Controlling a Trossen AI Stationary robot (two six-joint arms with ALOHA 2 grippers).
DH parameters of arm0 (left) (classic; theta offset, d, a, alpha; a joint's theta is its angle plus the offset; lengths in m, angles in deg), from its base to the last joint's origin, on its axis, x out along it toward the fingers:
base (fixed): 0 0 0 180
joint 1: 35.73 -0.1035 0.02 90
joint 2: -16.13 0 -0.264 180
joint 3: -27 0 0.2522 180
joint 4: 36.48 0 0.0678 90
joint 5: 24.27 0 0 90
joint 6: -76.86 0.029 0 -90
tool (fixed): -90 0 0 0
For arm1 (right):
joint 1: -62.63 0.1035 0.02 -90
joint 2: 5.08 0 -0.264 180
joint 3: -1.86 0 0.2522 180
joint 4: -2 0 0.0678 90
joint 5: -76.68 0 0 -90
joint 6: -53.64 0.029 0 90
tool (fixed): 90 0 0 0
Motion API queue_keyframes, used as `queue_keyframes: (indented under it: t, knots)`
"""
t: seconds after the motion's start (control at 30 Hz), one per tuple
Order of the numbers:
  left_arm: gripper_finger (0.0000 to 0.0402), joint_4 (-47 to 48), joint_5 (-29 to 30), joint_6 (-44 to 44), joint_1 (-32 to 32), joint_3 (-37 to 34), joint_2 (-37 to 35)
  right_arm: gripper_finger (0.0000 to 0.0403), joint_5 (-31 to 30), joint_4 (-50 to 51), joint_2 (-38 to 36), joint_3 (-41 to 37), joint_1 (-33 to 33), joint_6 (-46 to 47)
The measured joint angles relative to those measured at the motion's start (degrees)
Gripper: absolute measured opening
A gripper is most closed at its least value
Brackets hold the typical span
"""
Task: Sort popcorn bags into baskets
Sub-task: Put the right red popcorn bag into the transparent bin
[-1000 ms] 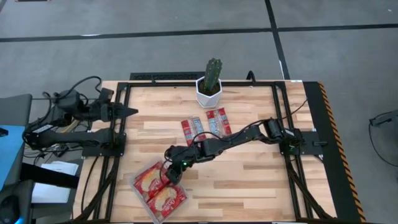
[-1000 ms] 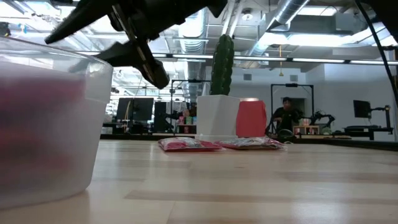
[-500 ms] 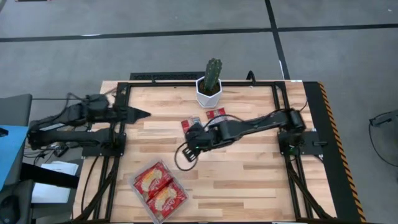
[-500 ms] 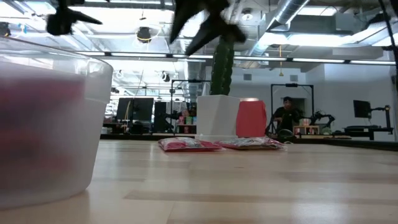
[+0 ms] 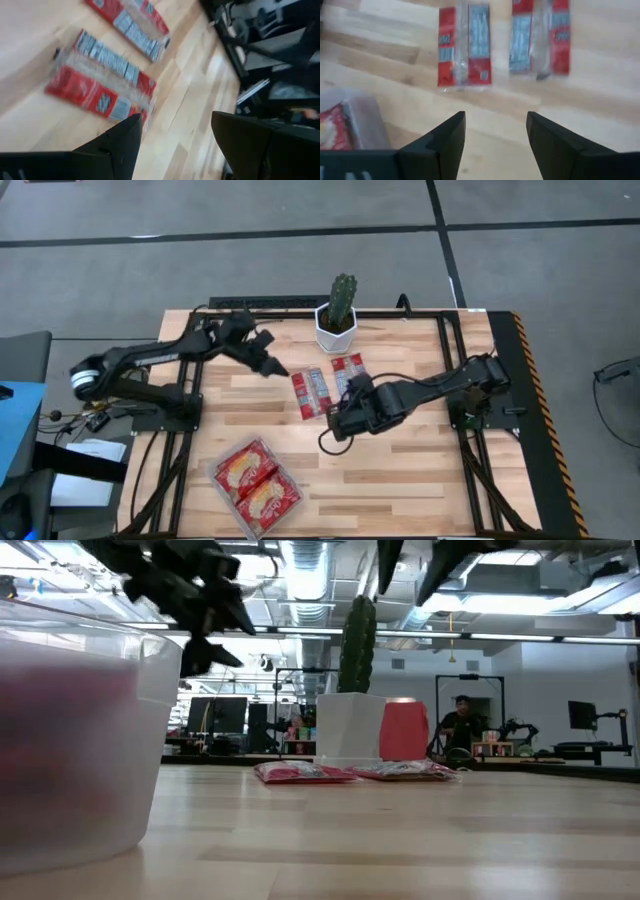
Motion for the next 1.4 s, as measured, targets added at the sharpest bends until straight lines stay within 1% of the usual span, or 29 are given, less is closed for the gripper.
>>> queue_keyframes:
  t: [0.1, 0.2, 0.27, 0.37, 0.5, 0.63, 0.73, 0.8, 0.9, 1.0, 1.07, 1.13, 1.17, 1.23, 1.27, 1.33, 1.4]
  knots:
    - [0.0229, -0.31, -7.13, 0.53, -4.82, 1.36, 4.24, 0.0239, 0.37, -0.27, -0.02, -3.87, -0.53, 4.78]
    - [0.0229, -0.25, -12.09, 0.61, -7.62, 1.67, 6.51, 0.0239, 1.02, -0.77, -1.99, -6.90, -3.36, 3.95]
    - [0.0229, -0.19, -12.86, 0.92, -8.44, 1.69, 7.00, 0.0240, 2.24, -1.25, -4.01, -9.08, -5.92, -0.14]
    - [0.0229, 0.00, -12.84, 2.12, -8.72, 1.69, 7.14, 0.0240, 5.61, -2.74, -6.07, -13.55, -11.27, -10.53]
    - [0.0229, 0.10, -12.97, 1.58, -8.39, 1.69, 6.92, 0.0240, 12.26, -10.40, -11.44, -22.83, -20.50, -23.45]
    - [0.0229, -4.03, -14.75, -2.47, -7.63, 1.67, 6.41, 0.0240, 17.21, -20.84, -17.45, -33.21, -27.76, -30.80]
    - [0.0229, -11.44, -14.98, -6.65, -7.19, 1.73, 6.11, 0.0240, 19.90, -26.73, -20.21, -40.24, -31.40, -34.50]
    - [0.0229, -17.40, -14.26, -10.67, -6.79, 1.67, 6.02, 0.0240, 19.78, -31.94, -21.10, -44.02, -33.09, -36.63]
    - [0.0229, -31.35, -13.34, -19.17, -5.22, 1.67, 6.00, 0.0240, 19.79, -38.11, -20.89, -49.08, -35.26, -40.58]
    - [0.0229, -51.17, -13.10, -30.46, -2.88, 2.29, 6.00, 0.0240, 20.17, -44.16, -20.52, -53.40, -37.16, -44.38]
    - [0.0229, -62.97, -12.00, -36.57, -1.23, 4.67, 6.00, 0.0240, 21.01, -48.90, -20.55, -56.27, -38.52, -44.95]
    - [0.0229, -70.43, -11.48, -39.16, 0.05, 8.55, 5.88, 0.0240, 23.84, -51.33, -20.57, -58.13, -40.01, -44.93]
    - [0.0229, -71.63, -11.25, -39.09, 0.60, 10.89, 5.82, 0.0240, 25.87, -52.58, -20.67, -58.70, -40.77, -45.24]
    - [0.0229, -70.47, -11.13, -36.30, 1.64, 15.74, 5.79, 0.0240, 28.94, -54.09, -20.71, -59.18, -41.54, -45.70]
    - [0.0229, -67.97, -11.28, -33.75, 2.08, 18.37, 5.80, 0.0240, 29.88, -54.27, -20.66, -59.35, -41.67, -45.92]
    - [0.0229, -59.71, -11.78, -25.95, 2.98, 23.11, 5.80, 0.0240, 30.32, -54.11, -20.60, -59.51, -41.66, -46.43]
    - [0.0229, -47.44, -10.97, -17.01, 3.51, 27.79, 5.87, 0.0240, 30.16, -55.09, -20.60, -59.48, -41.66, -47.12]
